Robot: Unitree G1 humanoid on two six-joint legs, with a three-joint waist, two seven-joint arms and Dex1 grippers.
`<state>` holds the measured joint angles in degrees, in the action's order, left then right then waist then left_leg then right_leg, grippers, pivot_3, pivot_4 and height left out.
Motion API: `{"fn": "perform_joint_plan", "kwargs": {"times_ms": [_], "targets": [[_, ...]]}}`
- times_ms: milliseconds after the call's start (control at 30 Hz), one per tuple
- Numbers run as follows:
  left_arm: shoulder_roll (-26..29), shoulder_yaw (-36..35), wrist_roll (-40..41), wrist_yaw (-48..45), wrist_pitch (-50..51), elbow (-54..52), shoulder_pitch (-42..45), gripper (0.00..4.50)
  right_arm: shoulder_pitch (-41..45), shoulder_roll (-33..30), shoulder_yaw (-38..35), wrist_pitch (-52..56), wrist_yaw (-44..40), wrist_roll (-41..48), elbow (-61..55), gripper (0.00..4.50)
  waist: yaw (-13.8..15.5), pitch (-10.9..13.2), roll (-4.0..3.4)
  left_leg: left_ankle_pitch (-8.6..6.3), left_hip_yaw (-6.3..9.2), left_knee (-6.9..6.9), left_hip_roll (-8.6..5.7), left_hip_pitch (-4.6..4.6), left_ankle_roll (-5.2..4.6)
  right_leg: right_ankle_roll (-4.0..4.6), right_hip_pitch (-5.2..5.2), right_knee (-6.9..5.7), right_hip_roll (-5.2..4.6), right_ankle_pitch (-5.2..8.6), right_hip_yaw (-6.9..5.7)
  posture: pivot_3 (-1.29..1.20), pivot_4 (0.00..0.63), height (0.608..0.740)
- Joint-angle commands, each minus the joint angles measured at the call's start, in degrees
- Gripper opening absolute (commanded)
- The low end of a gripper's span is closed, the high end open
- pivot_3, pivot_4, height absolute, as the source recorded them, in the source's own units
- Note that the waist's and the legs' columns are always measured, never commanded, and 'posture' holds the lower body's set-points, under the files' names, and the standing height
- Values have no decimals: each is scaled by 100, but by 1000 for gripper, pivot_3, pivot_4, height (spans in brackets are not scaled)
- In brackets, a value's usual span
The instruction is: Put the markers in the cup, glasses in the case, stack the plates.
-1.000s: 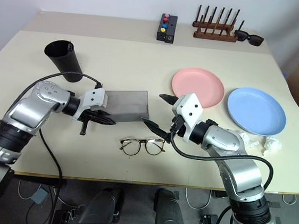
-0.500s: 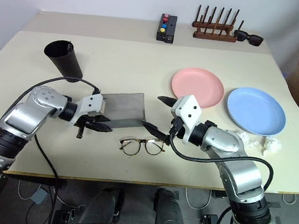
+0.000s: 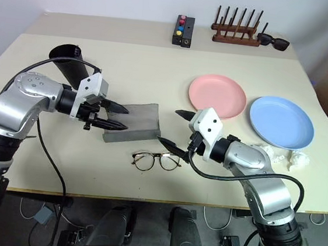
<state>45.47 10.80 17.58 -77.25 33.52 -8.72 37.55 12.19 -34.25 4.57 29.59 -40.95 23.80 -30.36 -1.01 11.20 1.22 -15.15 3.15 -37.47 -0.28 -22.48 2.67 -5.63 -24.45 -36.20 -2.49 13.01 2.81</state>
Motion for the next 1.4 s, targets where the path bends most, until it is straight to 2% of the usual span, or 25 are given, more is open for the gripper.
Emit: {"fn": "perform_joint_plan", "kwargs": {"times_ms": [33, 200, 467, 733, 1400], "targets": [[-110, 330, 222, -81, 158, -727, -33, 2497, -136, -148, -246, -74, -72, 71, -269, 4500, 3, 0, 0, 0, 0, -1, 0, 0, 0, 0, 0, 0, 0, 0, 0, 0, 150, 735], [-393, 1129, -195, -23, 79, -665, 135, 2497, -597, -496, -467, -144, -189, -45, -307, 4500, 15, 0, 0, 0, 2, -16, -1, -1, 0, 0, 7, -1, 4, 1, 0, 0, 150, 735], [-711, 1886, -900, -89, -590, 37, 429, 2497, -1188, -790, -882, -109, -250, 26, -536, 4500, 15, 0, 0, -1, 2, -42, 2, -1, -2, 16, 16, -4, 10, 10, 3, 0, 150, 735], [-1199, 2054, -1175, 25, -595, 513, 666, 2497, -1658, -933, -1022, 76, -439, 336, -994, 4500, 24, 0, 0, -3, 2, -52, 0, -5, -5, 15, 20, -4, 8, 12, 3, 0, 150, 735], [-1521, 2169, -1417, 127, -433, 788, 613, 2497, -1399, -921, -862, 67, -439, 249, -864, 4500, 22, 0, 0, -3, 2, -55, 0, -3, -6, 15, 23, -4, 8, 12, 3, 0, 150, 735]]}}
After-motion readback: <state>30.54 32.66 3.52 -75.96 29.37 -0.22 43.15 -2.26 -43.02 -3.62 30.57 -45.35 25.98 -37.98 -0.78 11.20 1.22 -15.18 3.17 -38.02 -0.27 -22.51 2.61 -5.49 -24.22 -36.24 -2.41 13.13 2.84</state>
